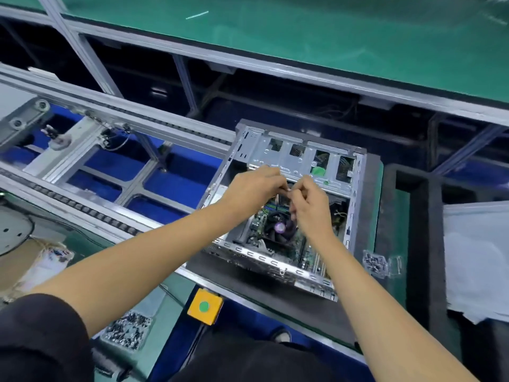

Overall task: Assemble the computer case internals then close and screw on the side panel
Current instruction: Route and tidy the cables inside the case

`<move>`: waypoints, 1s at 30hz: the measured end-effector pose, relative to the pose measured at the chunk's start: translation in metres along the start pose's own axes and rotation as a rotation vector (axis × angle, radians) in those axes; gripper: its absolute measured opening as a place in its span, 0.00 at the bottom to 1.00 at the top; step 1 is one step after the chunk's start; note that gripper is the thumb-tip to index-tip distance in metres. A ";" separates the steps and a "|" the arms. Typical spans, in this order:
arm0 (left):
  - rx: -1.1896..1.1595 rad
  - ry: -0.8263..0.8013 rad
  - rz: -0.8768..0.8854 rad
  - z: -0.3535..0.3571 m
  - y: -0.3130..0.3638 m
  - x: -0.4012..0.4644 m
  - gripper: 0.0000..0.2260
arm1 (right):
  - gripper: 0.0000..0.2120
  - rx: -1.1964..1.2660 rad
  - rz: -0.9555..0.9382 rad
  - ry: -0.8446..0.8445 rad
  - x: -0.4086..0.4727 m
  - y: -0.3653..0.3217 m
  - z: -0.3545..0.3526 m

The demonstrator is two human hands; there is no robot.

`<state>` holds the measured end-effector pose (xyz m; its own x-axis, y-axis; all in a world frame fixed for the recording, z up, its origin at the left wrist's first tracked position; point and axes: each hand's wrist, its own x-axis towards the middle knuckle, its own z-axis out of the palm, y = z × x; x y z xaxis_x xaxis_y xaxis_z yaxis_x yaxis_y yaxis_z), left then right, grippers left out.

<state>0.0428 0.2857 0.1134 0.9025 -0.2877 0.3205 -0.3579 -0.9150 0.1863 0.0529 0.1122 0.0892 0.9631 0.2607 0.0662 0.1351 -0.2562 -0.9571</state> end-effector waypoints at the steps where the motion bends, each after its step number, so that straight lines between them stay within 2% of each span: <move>1: -0.042 -0.004 -0.081 0.003 -0.003 0.000 0.05 | 0.07 0.062 0.040 0.025 0.002 0.003 0.000; 3: -0.154 0.041 -0.298 0.011 -0.010 -0.003 0.04 | 0.07 0.058 0.129 0.060 0.001 0.014 0.000; 5: -0.265 0.094 -0.513 0.019 -0.016 -0.006 0.05 | 0.08 -0.094 0.216 0.003 -0.001 0.028 0.004; 7: -0.312 0.066 -0.650 0.030 -0.020 -0.006 0.05 | 0.09 -0.249 0.285 -0.100 -0.005 0.042 0.011; 9: -0.301 0.022 -0.727 0.038 -0.021 -0.004 0.05 | 0.12 -0.349 0.304 -0.109 -0.003 0.049 0.019; 12: -0.279 -0.055 -0.723 0.047 -0.018 0.005 0.04 | 0.12 -0.415 0.350 -0.008 0.004 0.052 0.029; 14: -0.182 -0.164 -0.659 0.053 -0.010 0.011 0.03 | 0.13 -0.577 0.400 -0.090 0.006 0.056 0.034; 16: -0.008 -0.244 -0.580 0.059 -0.003 0.016 0.01 | 0.18 -0.721 0.404 -0.230 0.009 0.061 0.039; 19: 0.202 -0.337 -0.413 0.065 -0.001 0.013 0.12 | 0.21 -0.666 0.399 -0.333 0.023 0.065 0.041; 22: 0.274 -0.422 -0.294 0.070 -0.004 0.010 0.16 | 0.23 -0.655 0.439 -0.362 0.042 0.066 0.041; 28: 0.189 -0.402 -0.501 0.083 0.001 0.024 0.13 | 0.20 -0.378 0.483 -0.229 0.050 0.082 0.036; 30: 0.031 -0.356 -0.678 0.093 0.002 0.027 0.10 | 0.15 -0.208 0.548 -0.147 0.050 0.081 0.037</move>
<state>0.0890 0.2497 0.0359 0.9468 0.2706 -0.1740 0.3039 -0.9298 0.2076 0.1039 0.1391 0.0042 0.8650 0.1615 -0.4751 -0.3147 -0.5628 -0.7643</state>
